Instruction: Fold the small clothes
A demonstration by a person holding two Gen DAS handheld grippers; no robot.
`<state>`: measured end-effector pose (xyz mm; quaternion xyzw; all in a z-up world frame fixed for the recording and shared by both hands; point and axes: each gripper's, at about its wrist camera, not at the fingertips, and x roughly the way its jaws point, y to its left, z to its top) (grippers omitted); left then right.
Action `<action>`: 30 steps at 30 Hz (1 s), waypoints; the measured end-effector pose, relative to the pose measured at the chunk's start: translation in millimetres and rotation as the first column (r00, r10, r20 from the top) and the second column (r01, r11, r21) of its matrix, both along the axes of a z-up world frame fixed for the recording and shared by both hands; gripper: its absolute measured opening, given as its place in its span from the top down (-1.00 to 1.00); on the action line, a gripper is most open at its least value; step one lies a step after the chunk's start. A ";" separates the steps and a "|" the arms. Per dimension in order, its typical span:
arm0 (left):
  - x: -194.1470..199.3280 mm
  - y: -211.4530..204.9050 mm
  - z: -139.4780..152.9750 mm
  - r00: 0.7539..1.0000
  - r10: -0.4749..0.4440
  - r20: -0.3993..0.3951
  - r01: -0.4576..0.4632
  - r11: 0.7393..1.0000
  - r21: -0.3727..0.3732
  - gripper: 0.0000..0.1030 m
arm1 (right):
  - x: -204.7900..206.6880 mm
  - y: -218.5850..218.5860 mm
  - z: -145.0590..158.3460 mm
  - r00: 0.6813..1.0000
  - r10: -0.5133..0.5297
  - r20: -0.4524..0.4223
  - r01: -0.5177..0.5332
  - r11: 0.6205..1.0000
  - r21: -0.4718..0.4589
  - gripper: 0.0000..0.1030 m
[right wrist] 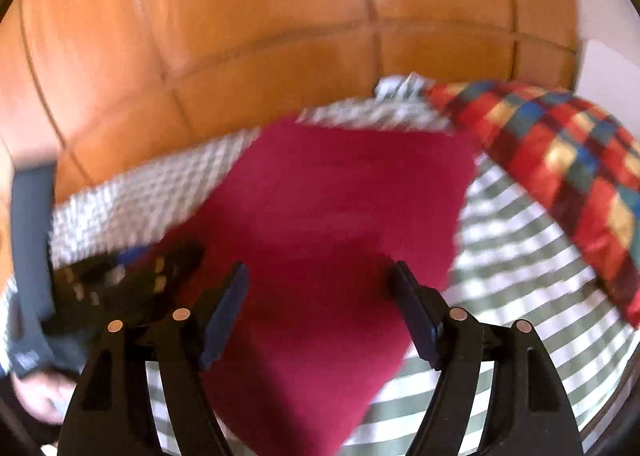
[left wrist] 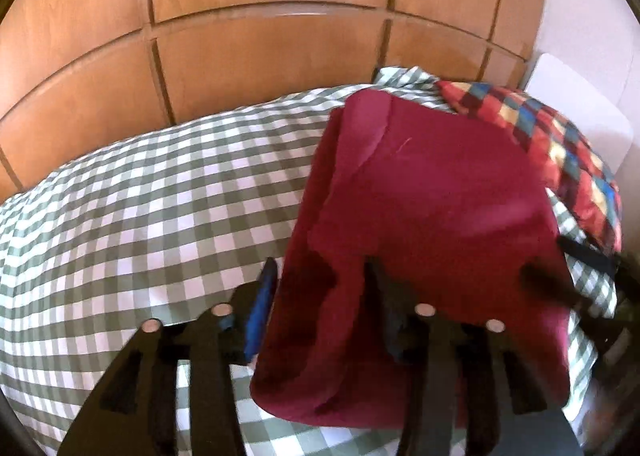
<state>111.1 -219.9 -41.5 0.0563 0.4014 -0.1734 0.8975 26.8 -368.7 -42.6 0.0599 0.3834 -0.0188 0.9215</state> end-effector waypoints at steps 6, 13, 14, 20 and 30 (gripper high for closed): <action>5.5 5.2 -2.8 0.999 0.026 -0.035 -0.027 0.999 -0.025 -0.15 | 3.3 -1.8 -10.0 1.000 -0.006 0.008 0.006 1.000 -0.001 -0.45; -35.1 17.5 16.8 0.998 0.034 0.054 -0.035 0.999 0.012 -0.29 | -14.5 4.2 2.5 0.999 -0.049 0.008 0.049 0.998 -0.033 -0.63; -41.4 21.6 18.6 0.997 0.040 0.064 -0.041 0.999 0.013 -0.36 | -18.3 5.5 5.6 0.998 -0.062 0.010 0.062 0.997 -0.035 -0.63; -71.1 50.3 21.1 0.993 0.101 0.062 -0.100 0.995 -0.017 -0.52 | -49.4 19.0 26.2 0.989 -0.134 0.066 0.137 0.989 -0.053 -0.63; -120.3 81.8 22.8 0.978 0.178 0.110 -0.179 0.984 -0.005 -0.94 | -97.4 48.7 34.7 0.976 -0.183 0.120 0.188 0.982 -0.034 -0.92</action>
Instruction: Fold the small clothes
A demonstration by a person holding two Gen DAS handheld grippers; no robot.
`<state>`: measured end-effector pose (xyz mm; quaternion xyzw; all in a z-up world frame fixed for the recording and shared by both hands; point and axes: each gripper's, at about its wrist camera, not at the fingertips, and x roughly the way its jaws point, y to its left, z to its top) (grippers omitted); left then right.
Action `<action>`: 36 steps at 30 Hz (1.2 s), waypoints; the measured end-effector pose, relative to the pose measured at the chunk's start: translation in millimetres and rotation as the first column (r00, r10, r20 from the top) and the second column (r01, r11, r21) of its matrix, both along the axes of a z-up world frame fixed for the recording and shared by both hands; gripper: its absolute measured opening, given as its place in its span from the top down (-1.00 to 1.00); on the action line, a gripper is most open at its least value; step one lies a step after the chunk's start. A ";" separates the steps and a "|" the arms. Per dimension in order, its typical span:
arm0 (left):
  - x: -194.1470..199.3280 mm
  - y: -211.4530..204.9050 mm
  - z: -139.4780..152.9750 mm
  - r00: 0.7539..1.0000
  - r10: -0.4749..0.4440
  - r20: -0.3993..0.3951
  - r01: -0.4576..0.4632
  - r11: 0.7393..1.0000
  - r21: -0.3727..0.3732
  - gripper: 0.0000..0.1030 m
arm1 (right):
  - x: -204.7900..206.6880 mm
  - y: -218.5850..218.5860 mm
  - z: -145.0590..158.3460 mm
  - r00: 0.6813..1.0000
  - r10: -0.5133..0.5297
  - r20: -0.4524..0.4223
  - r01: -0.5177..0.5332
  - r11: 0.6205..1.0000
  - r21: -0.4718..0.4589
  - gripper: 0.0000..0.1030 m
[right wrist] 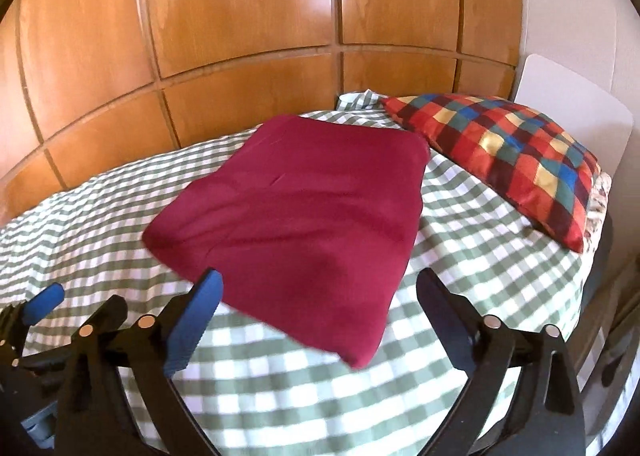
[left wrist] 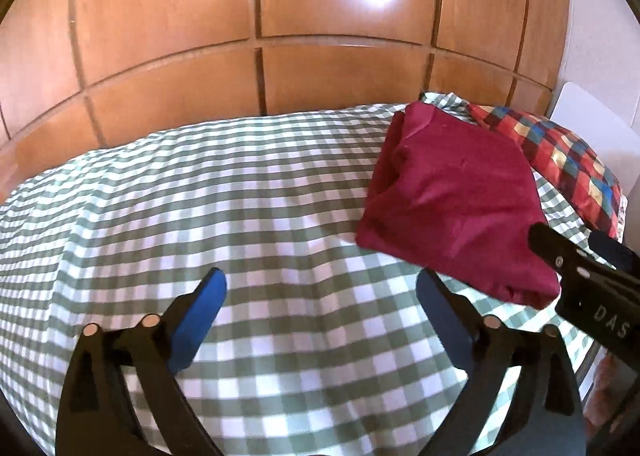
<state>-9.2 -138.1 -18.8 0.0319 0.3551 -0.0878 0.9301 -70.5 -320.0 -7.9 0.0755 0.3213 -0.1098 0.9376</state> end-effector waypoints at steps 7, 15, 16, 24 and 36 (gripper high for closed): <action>-19.6 3.7 3.7 1.000 -0.007 0.022 0.007 1.000 0.000 -0.95 | -19.8 -1.4 -2.4 0.998 -0.065 -0.007 0.065 0.998 -0.009 -0.92; -28.4 0.0 9.8 0.999 -0.019 0.038 0.019 1.000 -0.002 -0.95 | -25.8 -5.9 -2.6 0.988 -0.157 0.002 0.157 0.986 -0.057 -0.92; -29.3 -0.7 10.6 0.999 -0.027 0.041 0.027 1.000 0.001 -0.95 | -25.8 -6.3 -2.9 0.987 -0.163 0.002 0.162 0.985 -0.061 -0.92; -30.2 -2.9 11.1 0.998 -0.038 0.041 0.038 0.999 0.008 -0.95 | -26.2 -4.7 -8.6 0.985 -0.172 -0.018 0.170 0.983 -0.064 -0.92; -26.1 -6.4 11.2 0.998 -0.036 0.054 0.035 0.999 0.016 -0.95 | -22.1 -9.7 -13.1 0.983 -0.182 -0.032 0.180 0.982 -0.048 -0.92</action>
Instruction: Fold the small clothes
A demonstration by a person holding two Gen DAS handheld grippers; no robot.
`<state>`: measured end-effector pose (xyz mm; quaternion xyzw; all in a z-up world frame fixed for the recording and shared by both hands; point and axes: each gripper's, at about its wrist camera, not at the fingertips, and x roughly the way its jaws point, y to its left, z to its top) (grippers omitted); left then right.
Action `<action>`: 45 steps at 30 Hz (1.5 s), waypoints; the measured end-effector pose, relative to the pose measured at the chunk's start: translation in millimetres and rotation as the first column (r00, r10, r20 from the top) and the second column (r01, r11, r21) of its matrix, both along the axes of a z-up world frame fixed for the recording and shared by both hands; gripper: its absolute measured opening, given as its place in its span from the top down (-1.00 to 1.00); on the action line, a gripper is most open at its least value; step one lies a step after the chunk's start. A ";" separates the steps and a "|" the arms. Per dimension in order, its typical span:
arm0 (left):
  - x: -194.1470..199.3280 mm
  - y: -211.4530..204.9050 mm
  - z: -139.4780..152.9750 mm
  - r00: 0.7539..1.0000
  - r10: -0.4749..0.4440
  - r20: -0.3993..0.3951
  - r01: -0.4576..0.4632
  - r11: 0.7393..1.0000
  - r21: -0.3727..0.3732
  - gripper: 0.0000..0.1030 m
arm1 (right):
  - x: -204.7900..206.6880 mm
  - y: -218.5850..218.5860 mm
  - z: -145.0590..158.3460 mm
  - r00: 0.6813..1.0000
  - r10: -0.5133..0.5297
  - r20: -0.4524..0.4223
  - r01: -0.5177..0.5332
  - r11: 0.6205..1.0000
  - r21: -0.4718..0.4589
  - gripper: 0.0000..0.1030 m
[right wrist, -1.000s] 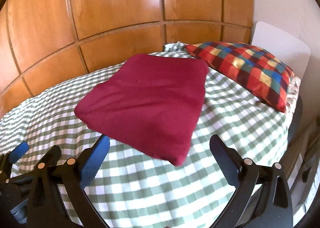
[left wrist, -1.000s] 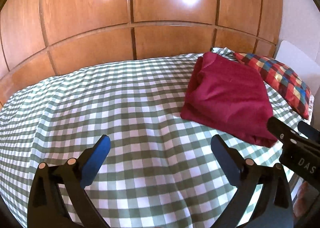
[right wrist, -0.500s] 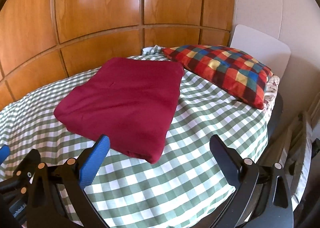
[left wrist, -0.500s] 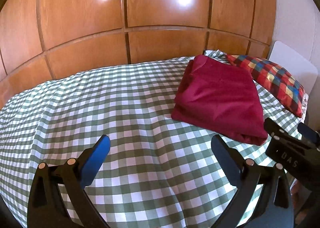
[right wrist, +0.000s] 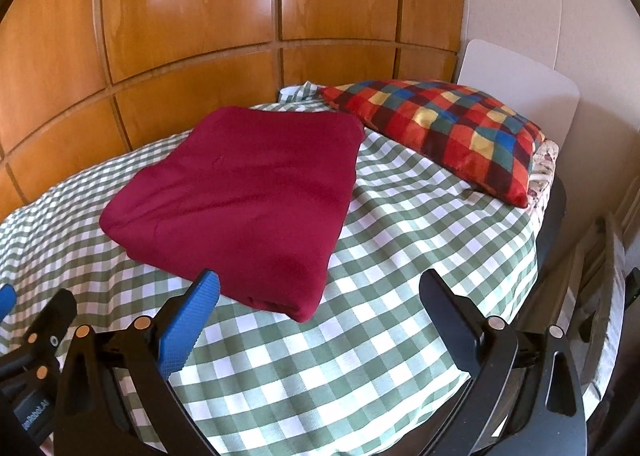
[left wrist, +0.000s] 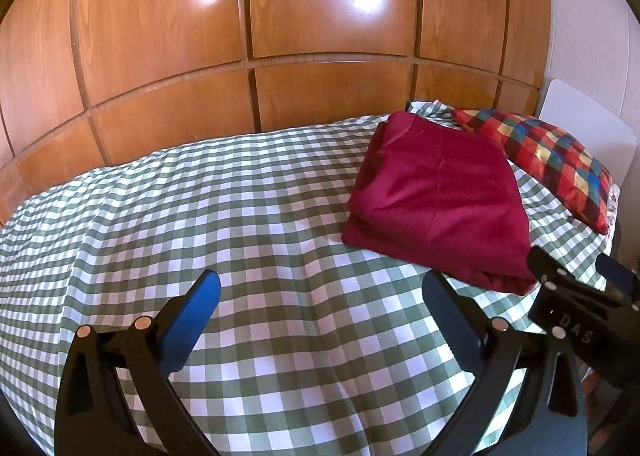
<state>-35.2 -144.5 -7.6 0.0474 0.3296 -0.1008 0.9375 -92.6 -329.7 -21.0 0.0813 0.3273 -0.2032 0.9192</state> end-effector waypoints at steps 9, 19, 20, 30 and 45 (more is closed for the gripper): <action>0.1 -0.4 0.0 1.000 0.000 -0.002 0.000 1.000 -0.002 -0.95 | 1.6 1.8 -0.1 1.000 0.001 0.001 -0.001 1.000 -0.001 -0.92; 0.2 0.7 1.0 1.000 0.002 0.004 -0.002 1.000 -0.005 -0.95 | 2.2 3.0 2.8 1.000 -0.001 0.011 0.001 1.000 0.005 -0.92; 0.0 0.1 1.5 1.000 0.003 0.006 -0.003 1.000 -0.004 -0.95 | 2.3 2.7 2.8 1.000 0.001 0.010 -0.001 1.000 0.005 -0.92; -0.5 -3.6 6.6 1.000 0.008 0.019 -0.008 1.000 -0.007 -0.95 | 2.0 4.7 7.7 1.000 -0.009 0.021 0.009 1.000 -0.003 -0.92; 4.2 -2.0 12.9 0.999 0.014 0.029 -0.014 1.000 -0.014 -0.95 | 0.9 5.6 7.4 1.000 -0.009 0.021 0.009 1.000 -0.003 -0.92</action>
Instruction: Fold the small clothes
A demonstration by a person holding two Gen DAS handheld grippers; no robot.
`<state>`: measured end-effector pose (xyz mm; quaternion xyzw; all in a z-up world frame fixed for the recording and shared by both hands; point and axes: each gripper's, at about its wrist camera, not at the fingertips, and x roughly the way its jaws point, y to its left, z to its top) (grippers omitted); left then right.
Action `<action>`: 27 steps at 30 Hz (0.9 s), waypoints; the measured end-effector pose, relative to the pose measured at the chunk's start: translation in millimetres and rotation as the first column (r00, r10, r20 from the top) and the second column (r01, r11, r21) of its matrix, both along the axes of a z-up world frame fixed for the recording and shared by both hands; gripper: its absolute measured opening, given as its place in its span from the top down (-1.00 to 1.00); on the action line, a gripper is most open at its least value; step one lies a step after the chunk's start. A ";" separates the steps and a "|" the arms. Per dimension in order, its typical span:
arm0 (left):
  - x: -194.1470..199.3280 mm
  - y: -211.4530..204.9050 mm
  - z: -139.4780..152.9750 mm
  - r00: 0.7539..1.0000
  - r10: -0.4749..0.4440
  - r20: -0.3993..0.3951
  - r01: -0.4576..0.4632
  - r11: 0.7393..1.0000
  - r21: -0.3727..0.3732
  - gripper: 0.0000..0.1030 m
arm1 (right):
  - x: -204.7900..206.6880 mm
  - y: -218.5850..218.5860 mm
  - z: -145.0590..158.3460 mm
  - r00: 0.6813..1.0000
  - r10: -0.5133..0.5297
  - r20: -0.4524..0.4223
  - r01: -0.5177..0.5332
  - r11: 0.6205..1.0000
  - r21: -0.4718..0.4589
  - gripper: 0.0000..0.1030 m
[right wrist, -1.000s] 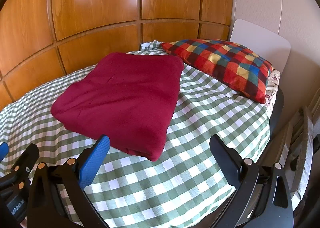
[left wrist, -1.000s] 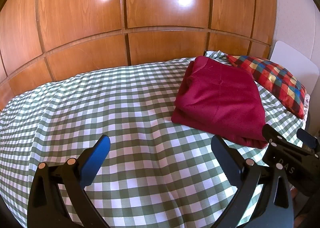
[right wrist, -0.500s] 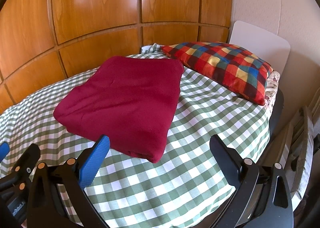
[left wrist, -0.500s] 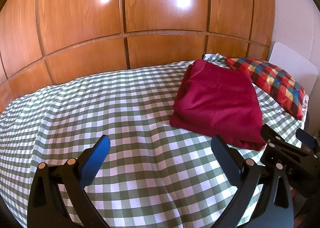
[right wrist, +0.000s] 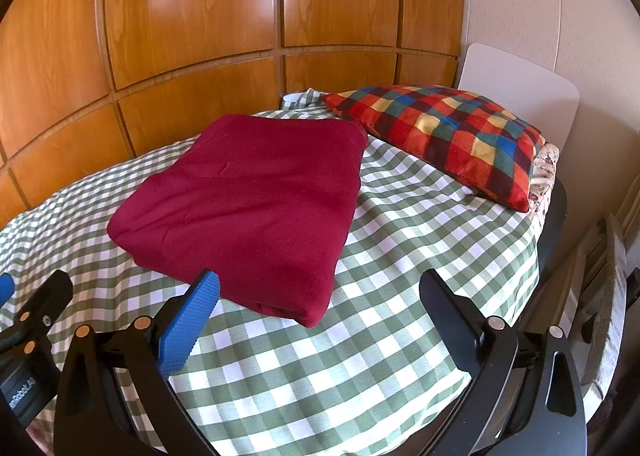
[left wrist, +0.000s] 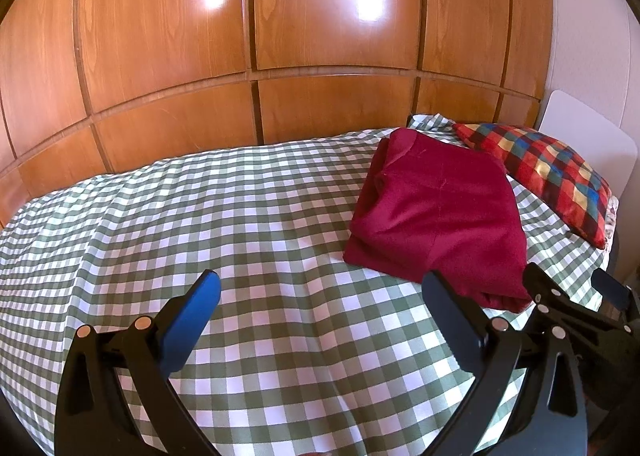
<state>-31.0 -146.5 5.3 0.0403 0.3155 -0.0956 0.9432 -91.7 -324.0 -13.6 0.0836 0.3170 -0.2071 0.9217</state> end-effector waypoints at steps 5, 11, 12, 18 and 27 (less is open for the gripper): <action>-1.1 -1.4 0.0 1.000 0.003 0.001 -0.003 1.000 0.001 -0.95 | -0.5 0.3 1.0 1.000 0.000 0.004 0.000 1.000 0.001 -0.92; -2.9 -3.3 0.6 1.000 0.004 0.007 -0.004 1.000 0.002 -0.95 | -1.4 0.5 2.2 1.000 0.000 0.006 0.000 1.000 0.002 -0.92; -3.6 -3.5 1.0 1.000 0.004 0.008 -0.004 1.000 0.002 -0.95 | -1.5 0.7 2.4 1.000 0.000 0.007 0.000 1.000 0.002 -0.92; -6.1 -3.1 4.5 1.000 0.005 0.016 -0.005 1.000 -0.001 -0.95 | -1.6 0.8 2.8 1.000 -0.002 0.011 0.002 1.000 0.002 -0.92; -6.1 -2.9 6.6 1.000 -0.014 0.017 0.014 1.000 -0.006 -0.95 | 1.6 5.3 2.5 1.000 0.004 0.003 -0.004 1.000 0.005 -0.92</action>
